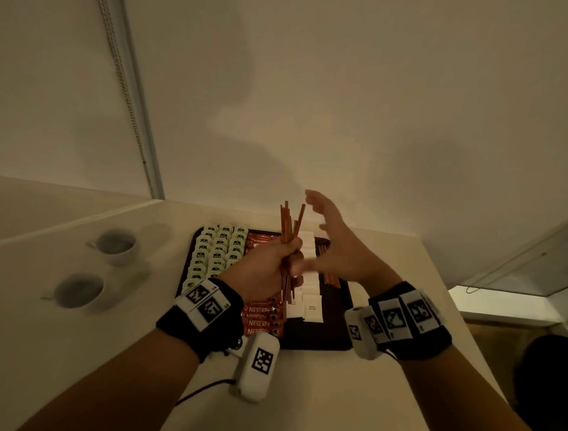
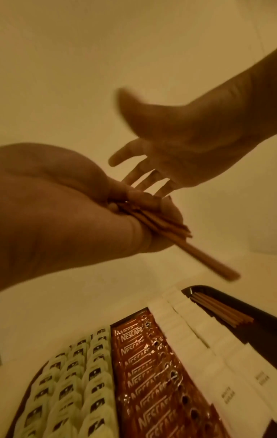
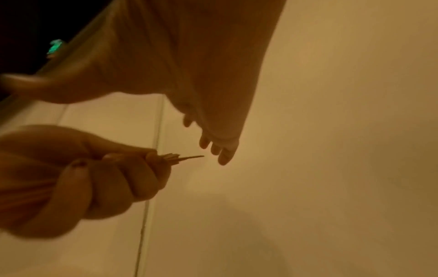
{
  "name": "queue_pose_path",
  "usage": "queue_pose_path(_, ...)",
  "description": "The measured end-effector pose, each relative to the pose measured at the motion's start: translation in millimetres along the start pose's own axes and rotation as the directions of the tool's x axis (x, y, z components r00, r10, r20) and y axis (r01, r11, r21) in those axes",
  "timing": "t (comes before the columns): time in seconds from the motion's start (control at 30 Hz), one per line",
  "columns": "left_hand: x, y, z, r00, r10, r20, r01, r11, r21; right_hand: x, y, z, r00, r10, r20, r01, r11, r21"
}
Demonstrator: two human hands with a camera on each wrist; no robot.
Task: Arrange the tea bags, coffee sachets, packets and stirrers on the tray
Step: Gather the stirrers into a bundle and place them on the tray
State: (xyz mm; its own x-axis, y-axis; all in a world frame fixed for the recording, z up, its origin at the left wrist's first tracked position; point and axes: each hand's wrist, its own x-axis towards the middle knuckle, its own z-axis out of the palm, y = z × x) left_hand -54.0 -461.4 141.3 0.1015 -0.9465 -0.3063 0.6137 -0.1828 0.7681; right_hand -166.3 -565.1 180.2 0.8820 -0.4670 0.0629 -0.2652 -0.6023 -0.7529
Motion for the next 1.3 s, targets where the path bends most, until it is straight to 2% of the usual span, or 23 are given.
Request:
queue_pose_path(0.07,-7.1,6.7,2.9,0.999,-0.025,0.031,0.027,0.998,-0.063,-3.1,-8.0,1.0,0.977,-0.048,0.209,0.082,0.984,-0.158)
queue_pose_path(0.17,-13.5,12.4,9.9,0.999,-0.028,0.04,0.031,0.997,-0.074,-3.7,-17.4,4.3,0.955,-0.037,0.294,0.122,0.954,-0.275)
queue_pose_path(0.3,-17.1,15.0,12.4,0.999,-0.023,0.049,0.025,0.999,-0.041,-4.6,-26.4,1.4,0.96,-0.082,0.268,0.171,0.928,-0.331)
queue_pose_path(0.43,-16.9,17.3,14.3,0.999,-0.026,0.045,0.033,0.986,-0.164,-7.0,-30.2,-1.1,0.963,-0.091,0.252,0.166,0.942,-0.293)
queue_pose_path(0.5,-13.0,18.5,14.5,1.0,-0.017,-0.015,0.013,0.976,-0.216,-10.1,-32.5,1.6,0.968,-0.124,0.22,0.192,0.927,-0.323)
queue_pose_path(0.6,-6.2,22.2,11.4,0.987,0.0,-0.158,-0.044,0.961,-0.275,-16.5,-30.9,11.9,0.956,-0.239,0.172,0.288,0.882,-0.372)
queue_pose_path(0.67,-5.2,24.4,9.2,0.979,-0.001,-0.206,-0.062,0.953,-0.296,-18.7,-24.8,18.1,0.954,-0.271,0.127,0.299,0.88,-0.369)
queue_pose_path(0.83,-8.7,21.4,14.8,0.99,-0.029,-0.139,-0.011,0.962,-0.274,-13.8,-14.8,14.8,0.941,-0.337,0.01,0.313,0.86,-0.403)
queue_pose_path(0.97,-12.6,21.4,17.4,0.996,-0.057,-0.073,0.038,0.97,-0.239,-13.6,-14.6,6.5,0.963,-0.256,0.087,0.27,0.885,-0.38)
queue_pose_path(1.1,-20.2,23.9,20.9,0.991,-0.129,0.045,0.135,0.98,-0.144,-13.1,-16.1,-0.5,0.979,-0.15,0.141,0.184,0.945,-0.272)
queue_pose_path(1.17,-23.1,26.5,23.7,0.986,-0.146,0.08,0.154,0.983,-0.1,-12.7,-19.0,-2.9,0.973,-0.145,0.18,0.187,0.953,-0.24)
queue_pose_path(1.3,-24.2,29.2,25.4,0.988,-0.136,0.069,0.142,0.987,-0.079,-12.1,-22.9,-6.2,0.964,-0.192,0.185,0.241,0.923,-0.298)
